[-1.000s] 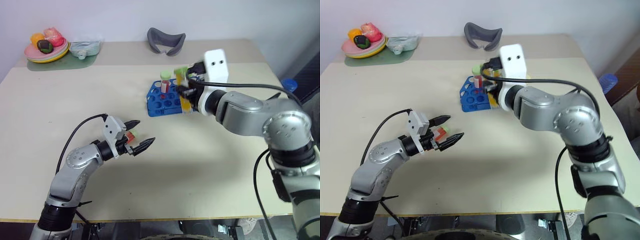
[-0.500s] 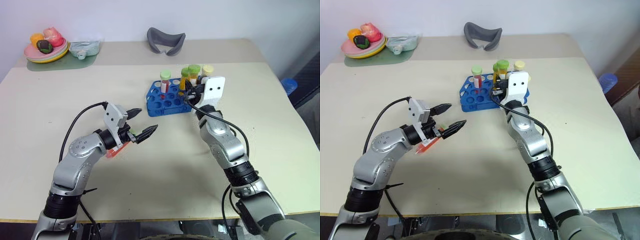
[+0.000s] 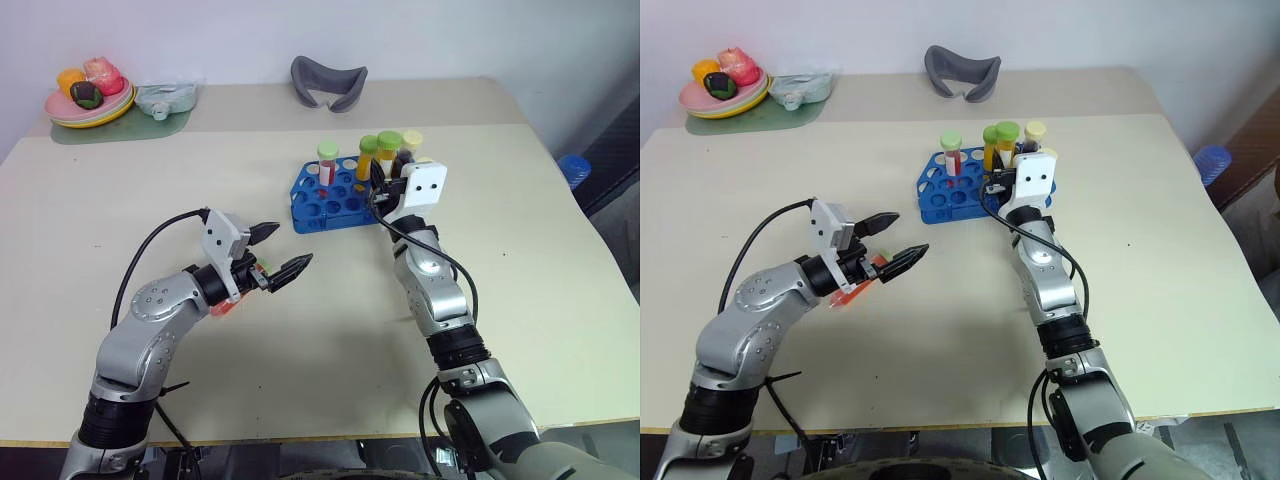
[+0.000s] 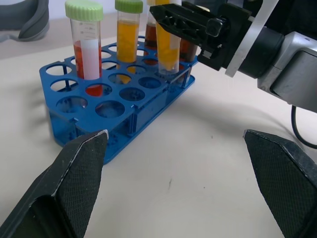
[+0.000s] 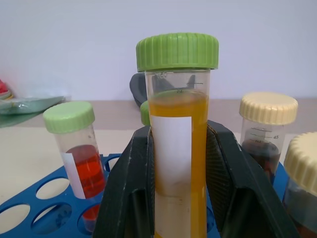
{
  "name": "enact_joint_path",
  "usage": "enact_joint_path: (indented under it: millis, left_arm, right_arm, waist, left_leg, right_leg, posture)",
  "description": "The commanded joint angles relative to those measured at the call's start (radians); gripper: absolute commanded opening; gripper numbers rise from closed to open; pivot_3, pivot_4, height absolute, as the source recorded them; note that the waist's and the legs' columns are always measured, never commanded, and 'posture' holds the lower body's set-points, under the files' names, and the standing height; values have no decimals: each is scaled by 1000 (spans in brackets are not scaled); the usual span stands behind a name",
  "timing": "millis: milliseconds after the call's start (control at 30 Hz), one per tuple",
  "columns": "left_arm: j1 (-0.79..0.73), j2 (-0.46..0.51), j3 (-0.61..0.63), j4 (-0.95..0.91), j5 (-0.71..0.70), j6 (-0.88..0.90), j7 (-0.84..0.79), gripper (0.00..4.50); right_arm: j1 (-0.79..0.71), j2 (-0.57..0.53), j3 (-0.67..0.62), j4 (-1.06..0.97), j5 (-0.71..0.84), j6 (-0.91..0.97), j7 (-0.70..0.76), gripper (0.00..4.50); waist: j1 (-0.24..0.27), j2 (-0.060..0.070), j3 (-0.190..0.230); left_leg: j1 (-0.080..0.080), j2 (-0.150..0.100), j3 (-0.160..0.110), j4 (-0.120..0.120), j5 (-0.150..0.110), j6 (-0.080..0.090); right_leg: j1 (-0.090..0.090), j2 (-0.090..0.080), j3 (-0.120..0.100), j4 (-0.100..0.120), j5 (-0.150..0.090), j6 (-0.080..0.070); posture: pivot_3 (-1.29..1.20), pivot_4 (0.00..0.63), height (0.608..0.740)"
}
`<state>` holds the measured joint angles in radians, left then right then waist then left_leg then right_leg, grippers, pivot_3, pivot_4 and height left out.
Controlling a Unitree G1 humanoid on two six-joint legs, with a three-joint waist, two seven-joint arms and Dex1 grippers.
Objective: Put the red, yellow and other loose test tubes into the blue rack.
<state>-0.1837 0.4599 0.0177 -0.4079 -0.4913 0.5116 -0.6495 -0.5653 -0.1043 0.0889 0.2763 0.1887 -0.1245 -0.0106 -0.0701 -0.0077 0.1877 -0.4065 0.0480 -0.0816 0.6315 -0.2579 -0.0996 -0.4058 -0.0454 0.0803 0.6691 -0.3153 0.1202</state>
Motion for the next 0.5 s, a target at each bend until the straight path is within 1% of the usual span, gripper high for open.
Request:
enact_joint_path:
  millis: [33,300,500]
  left_arm:
    - [12,9,24,-16,-11,-25,-13,4500]
    - [32,11,24,6,-1,-61,-32,4500]
    - [42,12,23,11,3,-78,-34,4500]
  right_arm:
    - [-25,29,-20,21,-19,-35,26,820]
    - [-41,69,-52,73,-41,-64,57,820]
    - [-5,77,-57,27,-56,-61,73,820]
  waist:
    - [0,0,0]
    - [0,0,0]
    - [0,0,0]
  left_leg:
    - [0,0,0,0,0,0]
    - [1,0,0,0,0,-1]
    - [1,0,0,0,1,-1]
  right_leg:
    - [0,0,0,0,0,0]
    - [1,0,0,1,0,0]
    - [1,0,0,1,0,0]
  posture:
    - [0,150,740]
    - [0,150,740]
    - [0,150,740]
